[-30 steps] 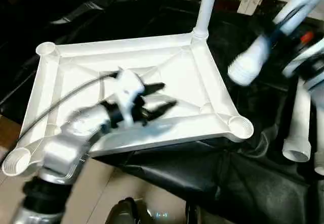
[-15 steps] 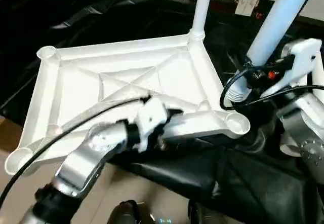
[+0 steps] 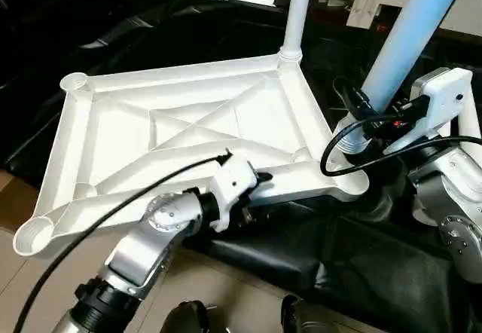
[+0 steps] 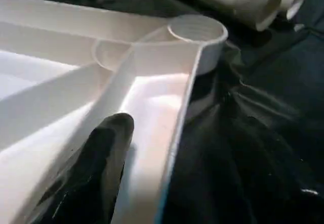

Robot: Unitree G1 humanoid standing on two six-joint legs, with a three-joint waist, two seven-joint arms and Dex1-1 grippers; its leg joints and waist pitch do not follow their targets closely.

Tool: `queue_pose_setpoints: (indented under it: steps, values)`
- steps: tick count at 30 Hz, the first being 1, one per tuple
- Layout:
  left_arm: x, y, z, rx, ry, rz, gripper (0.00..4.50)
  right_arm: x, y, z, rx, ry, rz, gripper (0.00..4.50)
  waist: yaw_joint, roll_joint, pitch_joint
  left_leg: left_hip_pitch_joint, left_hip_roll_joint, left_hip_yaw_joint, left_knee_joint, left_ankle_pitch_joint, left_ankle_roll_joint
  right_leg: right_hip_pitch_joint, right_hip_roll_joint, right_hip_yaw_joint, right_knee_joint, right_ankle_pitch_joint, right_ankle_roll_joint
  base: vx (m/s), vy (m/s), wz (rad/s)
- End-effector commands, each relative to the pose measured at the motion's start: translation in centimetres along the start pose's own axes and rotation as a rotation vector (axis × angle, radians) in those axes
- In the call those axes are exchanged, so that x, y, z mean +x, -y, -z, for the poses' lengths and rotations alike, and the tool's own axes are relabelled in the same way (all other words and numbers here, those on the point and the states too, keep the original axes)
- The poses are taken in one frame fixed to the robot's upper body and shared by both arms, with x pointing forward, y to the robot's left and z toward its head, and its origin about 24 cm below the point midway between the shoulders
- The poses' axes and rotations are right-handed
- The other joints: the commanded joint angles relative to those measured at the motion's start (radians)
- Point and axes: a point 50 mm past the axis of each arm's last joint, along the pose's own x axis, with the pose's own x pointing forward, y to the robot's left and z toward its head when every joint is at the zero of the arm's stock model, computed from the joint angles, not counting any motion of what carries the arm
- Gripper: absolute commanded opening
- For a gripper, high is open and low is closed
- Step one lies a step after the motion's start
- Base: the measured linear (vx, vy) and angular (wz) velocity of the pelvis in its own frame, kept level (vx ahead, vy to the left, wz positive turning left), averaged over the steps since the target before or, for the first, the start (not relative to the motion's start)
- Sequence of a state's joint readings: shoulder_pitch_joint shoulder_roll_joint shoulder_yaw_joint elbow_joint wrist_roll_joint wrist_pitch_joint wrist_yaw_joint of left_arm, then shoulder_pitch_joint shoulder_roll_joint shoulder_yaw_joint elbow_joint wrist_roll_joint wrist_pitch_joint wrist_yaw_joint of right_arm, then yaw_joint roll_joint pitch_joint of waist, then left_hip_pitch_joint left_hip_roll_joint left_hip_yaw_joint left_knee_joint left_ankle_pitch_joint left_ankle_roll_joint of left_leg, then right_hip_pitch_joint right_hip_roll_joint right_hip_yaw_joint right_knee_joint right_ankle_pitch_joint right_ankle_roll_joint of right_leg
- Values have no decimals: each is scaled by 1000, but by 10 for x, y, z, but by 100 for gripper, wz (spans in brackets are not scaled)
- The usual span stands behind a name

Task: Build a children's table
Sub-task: Insert table leg to table base

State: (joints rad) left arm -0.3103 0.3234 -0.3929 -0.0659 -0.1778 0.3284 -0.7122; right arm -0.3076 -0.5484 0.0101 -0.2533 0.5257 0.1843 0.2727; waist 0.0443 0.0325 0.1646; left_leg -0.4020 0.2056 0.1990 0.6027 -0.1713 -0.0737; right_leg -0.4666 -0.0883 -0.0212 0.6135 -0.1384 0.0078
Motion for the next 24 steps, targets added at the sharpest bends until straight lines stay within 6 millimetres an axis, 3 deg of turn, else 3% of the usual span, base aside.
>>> queue_pose_setpoints:
  steps: [1,12,13,19,24]
  values:
    - [-1,2,7,0,-32,18,341,1,-4,-6,-20,23,-33,180,-2,-25,-97,13,-3,0,-59,-150,84,72,-13,22,-70,-223,-162,0,0,0]
    - [-2,-11,18,58,-103,-35,341,-6,-5,-3,-26,-1,-54,180,-10,-23,-93,17,-1,-1,-63,-195,76,67,-10,25,-80,-272,-151,0,0,0]
    - [-3,-14,18,62,-106,-37,312,-7,-6,-2,-25,-4,-54,180,-11,-24,-92,17,-2,-1,-64,-201,73,67,-10,25,-81,-285,-148,0,0,0]
    - [-7,-22,17,83,-120,-34,261,-8,-8,-1,-20,-11,-65,180,-14,-27,-90,16,-4,-4,-67,-236,50,62,-11,23,-91,-386,-106,0,0,0]
    - [-11,-26,13,114,-141,23,222,-7,-9,-1,-24,-11,-83,180,-13,-25,-91,17,-2,-5,-69,-224,52,60,-11,24,-87,-359,-114,0,0,0]
